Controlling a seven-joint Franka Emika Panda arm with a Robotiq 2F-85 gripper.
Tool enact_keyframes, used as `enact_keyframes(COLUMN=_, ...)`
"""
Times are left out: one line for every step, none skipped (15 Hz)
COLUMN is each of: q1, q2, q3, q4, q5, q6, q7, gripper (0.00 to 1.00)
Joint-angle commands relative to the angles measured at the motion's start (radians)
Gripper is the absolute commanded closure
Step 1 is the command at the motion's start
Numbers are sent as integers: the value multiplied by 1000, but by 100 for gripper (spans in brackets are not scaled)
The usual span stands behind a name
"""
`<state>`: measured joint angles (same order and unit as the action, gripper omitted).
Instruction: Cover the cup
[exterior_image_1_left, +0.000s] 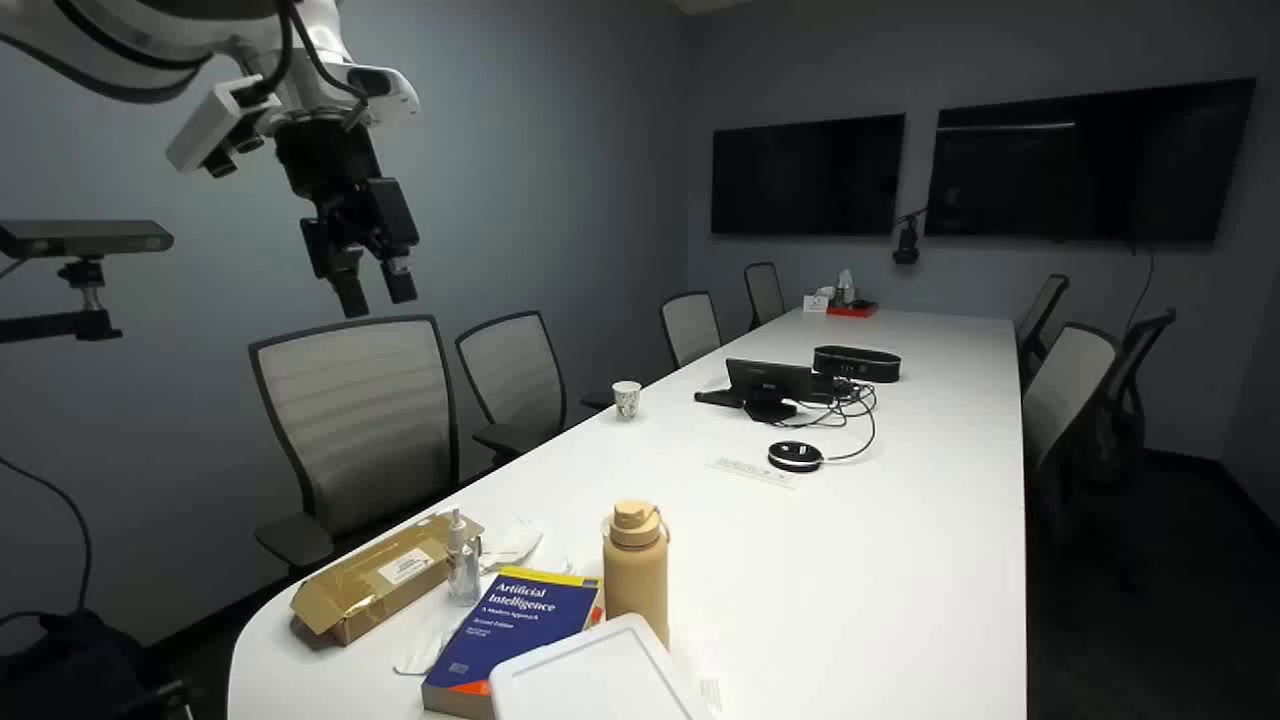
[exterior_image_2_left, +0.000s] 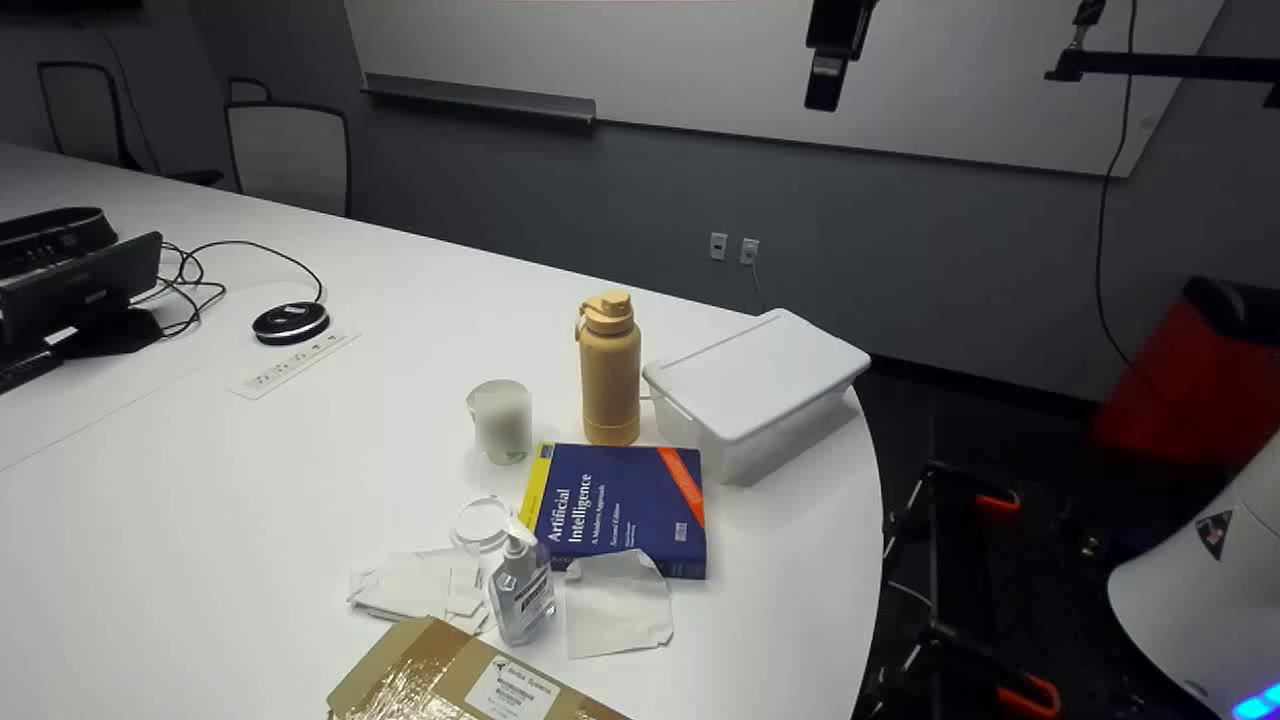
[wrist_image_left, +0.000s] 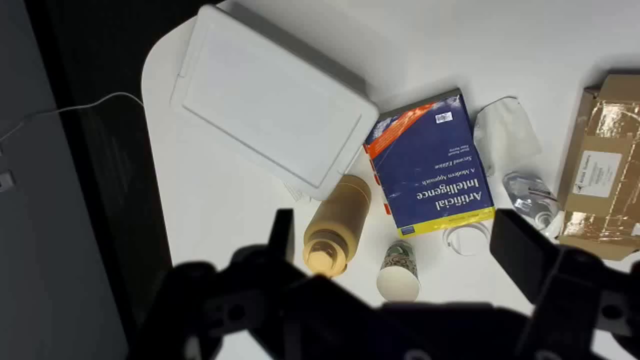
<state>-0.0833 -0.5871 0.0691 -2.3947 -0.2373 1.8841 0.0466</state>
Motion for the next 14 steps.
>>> enact_keyframes(q1=19, q2=2, q3=-15, q4=3, q5=-9, q6=-5, q7=8, gripper=0)
enact_keyframes(q1=19, q2=2, q3=-15, q4=3, q5=-9, q6=-5, q7=8, gripper=0)
enact_keyframes(q1=19, q2=2, q3=-15, q4=3, q5=-9, q6=-5, q7=8, gripper=0)
enact_keyframes(q1=19, q2=2, q3=-15, q4=3, q5=-9, q6=-5, q7=8, gripper=0)
enact_keyframes(q1=19, q2=2, q3=-15, q4=3, q5=-9, q6=-5, q7=8, gripper=0)
enact_keyframes(q1=19, q2=2, q3=-15, q4=3, q5=-9, q6=-5, q7=8, gripper=0)
enact_keyframes(q1=19, q2=2, q3=-15, q4=3, q5=-9, q6=-5, q7=8, gripper=0)
enact_keyframes(q1=12, q2=38, q3=-22, q4=23, q5=-15, q6=-2, q7=1, gripper=0)
enact_keyframes(q1=17, q2=66, q3=-39, q4=34, q5=-8, q6=16, q7=-30, gripper=0)
enact_keyframes(q1=14, q2=120, q3=-57, q4=60, q5=-11, q6=36, q7=-51, gripper=0)
enact_keyframes(q1=15, q2=159, q3=-75, q4=77, q5=-7, q6=61, q7=-78, gripper=0)
enact_keyframes(q1=14, q2=212, q3=-95, q4=102, q5=-4, q6=98, q7=-110, gripper=0)
enact_keyframes(q1=17, q2=261, q3=-116, q4=128, q5=6, q6=132, q7=-150, gripper=0)
enact_keyframes(q1=22, q2=323, q3=-138, q4=163, q5=21, q6=176, q7=-197, gripper=0)
